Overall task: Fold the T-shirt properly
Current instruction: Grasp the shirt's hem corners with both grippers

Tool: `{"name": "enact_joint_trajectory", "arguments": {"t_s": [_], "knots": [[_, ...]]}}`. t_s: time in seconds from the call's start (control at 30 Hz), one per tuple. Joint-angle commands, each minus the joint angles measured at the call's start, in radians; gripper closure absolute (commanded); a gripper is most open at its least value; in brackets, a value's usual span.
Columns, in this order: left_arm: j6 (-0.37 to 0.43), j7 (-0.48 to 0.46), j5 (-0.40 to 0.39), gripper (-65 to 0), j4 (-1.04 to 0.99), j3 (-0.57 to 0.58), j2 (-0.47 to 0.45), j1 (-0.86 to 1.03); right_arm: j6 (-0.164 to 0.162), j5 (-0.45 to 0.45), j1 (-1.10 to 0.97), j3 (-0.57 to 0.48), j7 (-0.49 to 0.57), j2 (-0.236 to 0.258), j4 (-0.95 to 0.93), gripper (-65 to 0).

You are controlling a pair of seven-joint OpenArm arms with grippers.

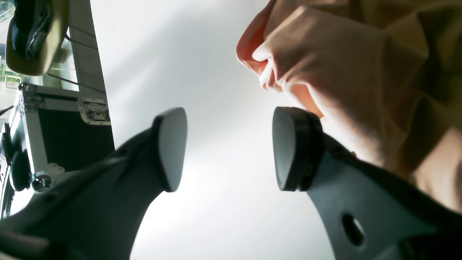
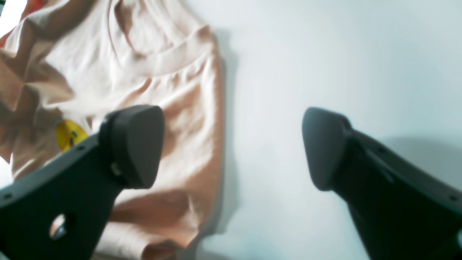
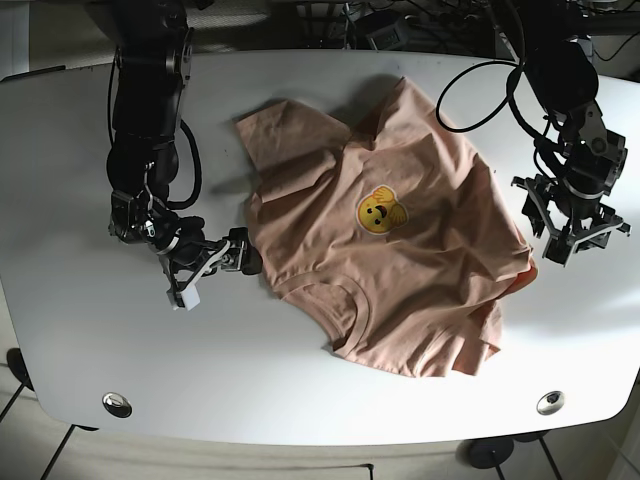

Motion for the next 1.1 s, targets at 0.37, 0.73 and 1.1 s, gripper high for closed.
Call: {"name": "enact_joint_trajectory", "arguments": {"t_s": [0.37,0.73,1.1], "knots": [[0.006,-0.016,-0.217,-35.0,0.018,-0.335,0.091,0.014,0.007,0.027,-0.052,-0.264,0.13,-0.027,-0.006,-56.0],[0.006,-0.015,-0.473,-35.6,-0.151,-0.42,0.077,0.057,0.004,0.027,-0.055,-0.155,0.105,-0.041,0.104,-1.6],[0.006,-0.131,-0.502,-35.7,-0.225,-0.093,0.061,0.176,0.004,0.019,-0.092,0.047,-0.131,0.022,0.689,-2.1]]}}
